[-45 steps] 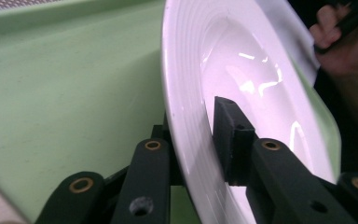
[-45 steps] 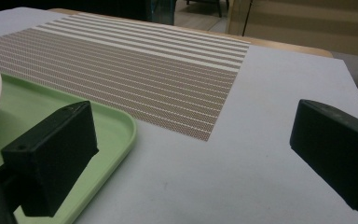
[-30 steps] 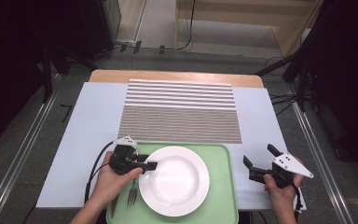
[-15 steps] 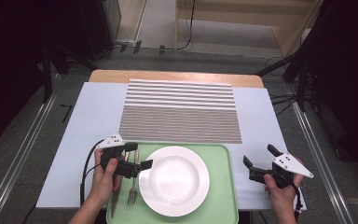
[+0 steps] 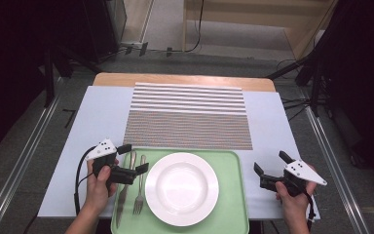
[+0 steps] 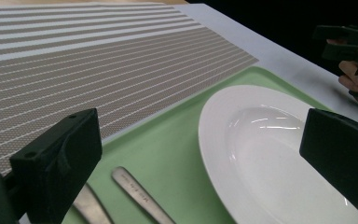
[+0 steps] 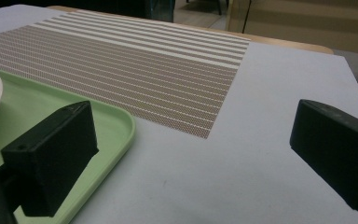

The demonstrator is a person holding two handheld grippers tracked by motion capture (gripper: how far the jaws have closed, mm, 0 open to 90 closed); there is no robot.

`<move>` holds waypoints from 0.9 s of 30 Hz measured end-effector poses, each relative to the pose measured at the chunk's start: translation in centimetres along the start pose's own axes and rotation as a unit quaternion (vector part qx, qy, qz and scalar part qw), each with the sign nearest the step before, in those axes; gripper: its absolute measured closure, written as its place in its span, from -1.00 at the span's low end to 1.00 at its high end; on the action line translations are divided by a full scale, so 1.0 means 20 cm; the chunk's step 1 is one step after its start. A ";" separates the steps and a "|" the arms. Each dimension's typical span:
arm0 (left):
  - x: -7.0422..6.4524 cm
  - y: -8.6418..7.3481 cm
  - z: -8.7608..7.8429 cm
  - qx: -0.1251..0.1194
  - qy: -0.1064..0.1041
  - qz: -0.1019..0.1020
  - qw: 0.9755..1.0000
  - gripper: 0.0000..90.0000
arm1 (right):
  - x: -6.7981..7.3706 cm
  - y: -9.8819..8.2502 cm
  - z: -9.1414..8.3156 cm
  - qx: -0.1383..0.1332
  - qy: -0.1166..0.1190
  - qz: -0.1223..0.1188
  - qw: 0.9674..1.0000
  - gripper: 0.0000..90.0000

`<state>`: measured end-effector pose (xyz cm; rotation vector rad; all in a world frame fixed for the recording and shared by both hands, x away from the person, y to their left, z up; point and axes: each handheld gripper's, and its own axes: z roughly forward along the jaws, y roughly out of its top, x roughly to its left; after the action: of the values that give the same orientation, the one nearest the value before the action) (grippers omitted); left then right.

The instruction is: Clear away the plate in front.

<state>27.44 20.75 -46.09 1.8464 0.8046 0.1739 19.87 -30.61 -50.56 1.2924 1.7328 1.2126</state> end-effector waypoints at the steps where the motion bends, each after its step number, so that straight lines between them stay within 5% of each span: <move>1: 0.01 0.00 -0.01 -0.006 0.005 0.001 1.000 -1.00 | 0.00 0.00 0.00 0.000 0.000 0.000 1.000 -1.00; 14: 0.13 -0.09 -0.16 -0.029 0.054 0.009 0.998 -1.00 | -0.01 0.00 0.00 -0.002 -0.003 0.002 1.000 -1.00; 27: 0.23 -0.18 -0.32 -0.037 0.099 -0.006 0.994 -1.00 | -0.02 0.00 0.00 -0.002 -0.004 0.000 1.000 -1.00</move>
<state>26.27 29.23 -47.68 1.7734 0.9331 0.3779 19.89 -30.99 -50.57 1.2940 1.7233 1.2088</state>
